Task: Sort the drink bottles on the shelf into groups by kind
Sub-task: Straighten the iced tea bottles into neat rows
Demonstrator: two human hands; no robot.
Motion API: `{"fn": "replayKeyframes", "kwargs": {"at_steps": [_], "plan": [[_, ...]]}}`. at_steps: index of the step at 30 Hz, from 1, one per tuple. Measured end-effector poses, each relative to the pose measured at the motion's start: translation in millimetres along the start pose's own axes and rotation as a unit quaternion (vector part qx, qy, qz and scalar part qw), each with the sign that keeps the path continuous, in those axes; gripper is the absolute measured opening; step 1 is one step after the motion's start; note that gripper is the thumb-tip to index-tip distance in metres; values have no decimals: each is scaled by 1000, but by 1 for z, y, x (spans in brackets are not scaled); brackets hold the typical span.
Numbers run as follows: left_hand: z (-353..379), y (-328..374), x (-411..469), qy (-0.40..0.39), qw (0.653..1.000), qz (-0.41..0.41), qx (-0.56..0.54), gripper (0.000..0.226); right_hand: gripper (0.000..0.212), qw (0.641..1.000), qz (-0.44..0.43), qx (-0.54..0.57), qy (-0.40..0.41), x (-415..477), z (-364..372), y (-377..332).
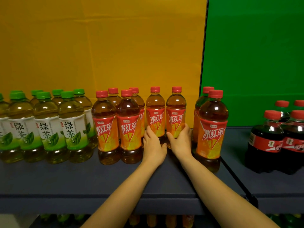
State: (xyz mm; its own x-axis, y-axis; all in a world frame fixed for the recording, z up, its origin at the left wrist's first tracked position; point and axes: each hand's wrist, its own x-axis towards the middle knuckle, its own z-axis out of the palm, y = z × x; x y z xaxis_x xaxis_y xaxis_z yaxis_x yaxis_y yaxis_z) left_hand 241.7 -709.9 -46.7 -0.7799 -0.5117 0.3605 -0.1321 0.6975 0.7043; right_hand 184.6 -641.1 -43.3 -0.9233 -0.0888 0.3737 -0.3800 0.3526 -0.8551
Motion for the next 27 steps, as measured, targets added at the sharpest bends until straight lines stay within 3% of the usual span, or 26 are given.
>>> {"fn": "replayKeyframes", "kwargs": {"at_steps": [6,11,14,17,20,24,27], "plan": [[-11,0,-9,19,998,60,-19,77,83,996,-27,31,-83,-16,-16,-9],[-22,-1,-21,38,975,218,-23,39,67,980,-122,53,-148,-61,-63,-9],[-18,3,-18,-2,966,253,-47,29,49,973,-175,76,-126,-84,-91,-4],[-9,13,-14,-35,966,253,-48,31,40,979,-187,79,-2,-90,-110,6],[3,26,-9,-80,968,225,-81,38,61,976,-176,40,119,-78,-117,17],[19,41,-3,-146,964,184,-120,55,92,993,-93,42,58,-56,-108,23],[24,45,3,-178,961,150,-148,65,81,995,-52,81,-4,-46,-104,24]]}}
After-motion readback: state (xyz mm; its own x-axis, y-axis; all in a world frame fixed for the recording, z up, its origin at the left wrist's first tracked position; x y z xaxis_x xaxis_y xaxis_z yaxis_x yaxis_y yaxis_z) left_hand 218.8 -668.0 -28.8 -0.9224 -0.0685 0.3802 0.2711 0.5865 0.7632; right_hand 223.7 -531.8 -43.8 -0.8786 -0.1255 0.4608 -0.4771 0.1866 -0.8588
